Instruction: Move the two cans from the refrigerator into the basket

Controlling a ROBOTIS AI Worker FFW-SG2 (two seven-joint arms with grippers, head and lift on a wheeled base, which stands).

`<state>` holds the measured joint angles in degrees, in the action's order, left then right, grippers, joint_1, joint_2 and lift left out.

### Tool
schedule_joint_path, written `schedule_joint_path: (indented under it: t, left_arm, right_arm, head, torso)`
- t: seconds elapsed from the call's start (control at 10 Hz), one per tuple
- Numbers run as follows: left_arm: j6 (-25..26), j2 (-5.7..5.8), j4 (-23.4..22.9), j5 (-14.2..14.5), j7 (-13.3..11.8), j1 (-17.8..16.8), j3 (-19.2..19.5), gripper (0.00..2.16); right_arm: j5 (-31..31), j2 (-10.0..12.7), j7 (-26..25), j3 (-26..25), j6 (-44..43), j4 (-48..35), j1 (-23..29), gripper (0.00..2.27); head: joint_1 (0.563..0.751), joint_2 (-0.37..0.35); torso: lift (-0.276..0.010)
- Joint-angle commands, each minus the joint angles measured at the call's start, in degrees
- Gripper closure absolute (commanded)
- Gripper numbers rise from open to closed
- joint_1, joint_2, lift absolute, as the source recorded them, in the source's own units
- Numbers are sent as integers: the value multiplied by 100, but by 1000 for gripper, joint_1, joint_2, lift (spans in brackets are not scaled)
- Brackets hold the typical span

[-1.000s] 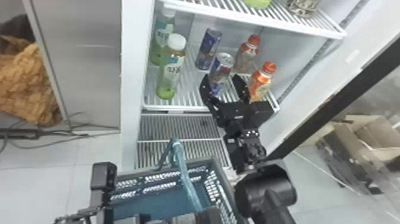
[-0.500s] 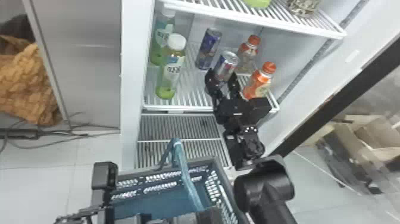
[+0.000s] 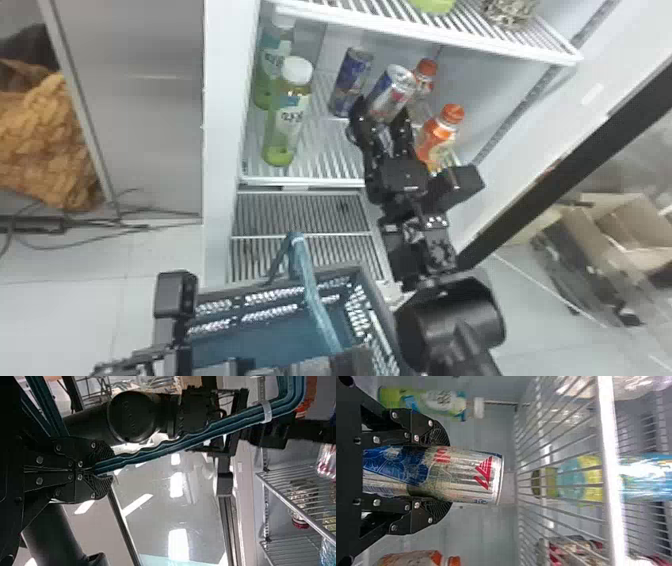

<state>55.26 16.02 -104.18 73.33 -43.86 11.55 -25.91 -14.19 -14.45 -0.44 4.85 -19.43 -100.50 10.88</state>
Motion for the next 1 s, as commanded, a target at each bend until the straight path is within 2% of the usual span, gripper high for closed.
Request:
schedule_joint_path:
  t: [0.0,0.3,0.6,0.9]
  left_arm:
    - [0,6,-10,14,0,12,9,1184]
    - [0,6,5,14,0,12,20,1184]
    - [0,15,5,14,-9,12,31,1184]
    - [0,24,5,14,0,26,43,1184]
  right_arm:
    - [-135,-32,0,-16,2,-504,361,1082]
    - [-147,-32,0,-233,368,-1755,1401,1082]
    - [-272,-32,105,-553,1155,-3077,2442,1082]
    - [-352,-14,193,-896,1985,-4118,3257,1082]
  head:
    - [695,-350]
    - [695,-350]
    - [695,-350]
    - [695,-350]
  torso:
    - [-276]
    - [-276]
    - [-276]
    - [-276]
